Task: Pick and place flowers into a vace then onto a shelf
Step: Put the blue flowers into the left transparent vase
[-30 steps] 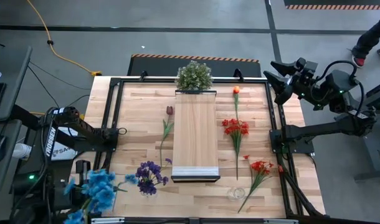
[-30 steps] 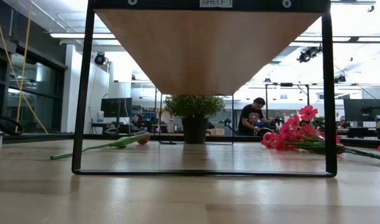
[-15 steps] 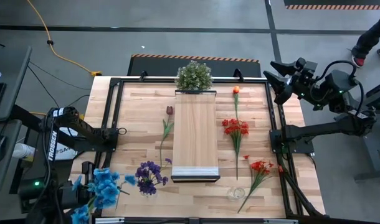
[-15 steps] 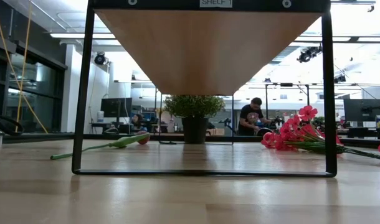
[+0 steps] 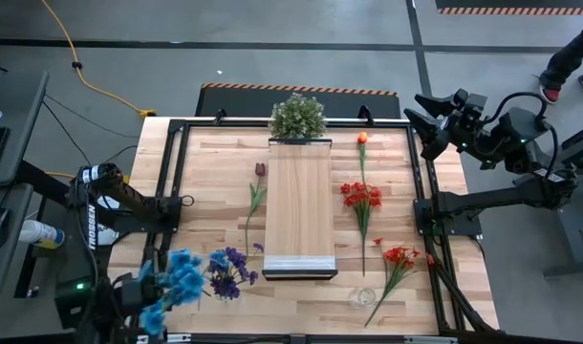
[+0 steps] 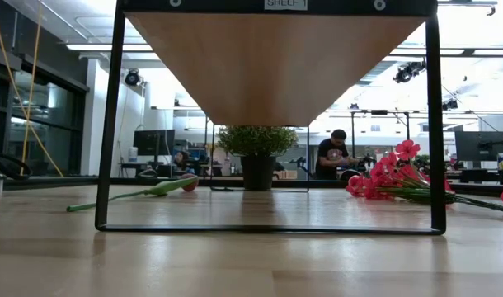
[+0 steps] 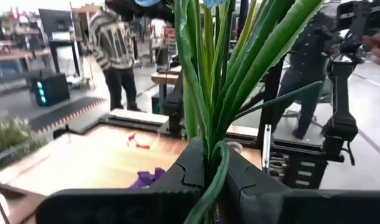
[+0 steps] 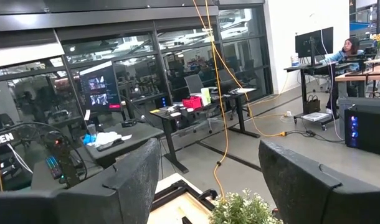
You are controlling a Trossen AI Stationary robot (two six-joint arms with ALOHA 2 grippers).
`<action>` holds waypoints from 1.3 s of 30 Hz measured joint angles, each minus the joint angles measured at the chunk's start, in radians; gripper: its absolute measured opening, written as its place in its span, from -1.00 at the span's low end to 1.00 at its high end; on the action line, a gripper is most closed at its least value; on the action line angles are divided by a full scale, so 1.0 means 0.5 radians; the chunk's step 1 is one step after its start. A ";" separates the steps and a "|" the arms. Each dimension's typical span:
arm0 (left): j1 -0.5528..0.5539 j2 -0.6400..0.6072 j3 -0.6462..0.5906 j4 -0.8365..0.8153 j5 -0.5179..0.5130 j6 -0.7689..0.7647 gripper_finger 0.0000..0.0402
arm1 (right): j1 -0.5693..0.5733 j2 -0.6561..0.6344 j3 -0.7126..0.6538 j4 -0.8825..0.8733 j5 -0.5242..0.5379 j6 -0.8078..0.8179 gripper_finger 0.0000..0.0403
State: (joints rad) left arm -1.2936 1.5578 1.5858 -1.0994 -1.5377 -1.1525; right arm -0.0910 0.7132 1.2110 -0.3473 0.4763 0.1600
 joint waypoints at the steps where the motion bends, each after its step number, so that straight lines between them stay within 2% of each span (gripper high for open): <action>1: 0.020 0.000 -0.009 0.000 0.038 -0.031 -0.77 | 0.000 0.000 0.000 0.000 0.000 -0.001 0.30; 5: 0.055 0.000 -0.020 -0.001 0.130 -0.072 -0.77 | 0.000 0.000 0.000 -0.001 0.000 -0.003 0.30; 18: 0.051 0.087 -0.020 -0.025 0.025 -0.098 -0.77 | 0.000 0.000 0.000 -0.025 0.000 -0.001 0.30; 33: 0.112 0.223 -0.020 -0.393 0.024 -0.463 -0.77 | 0.000 0.002 0.000 -0.021 -0.001 0.001 0.30; 36: 0.140 0.230 -0.020 -0.467 0.121 -0.530 -0.77 | 0.000 0.002 0.000 -0.021 -0.001 0.001 0.30; 39: 0.146 0.230 -0.021 -0.501 0.136 -0.545 -0.77 | 0.000 0.002 0.000 -0.021 -0.010 0.001 0.30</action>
State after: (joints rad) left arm -1.2205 1.6726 1.5753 -1.3499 -1.4697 -1.4251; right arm -0.0911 0.7139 1.2110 -0.3576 0.4713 0.1604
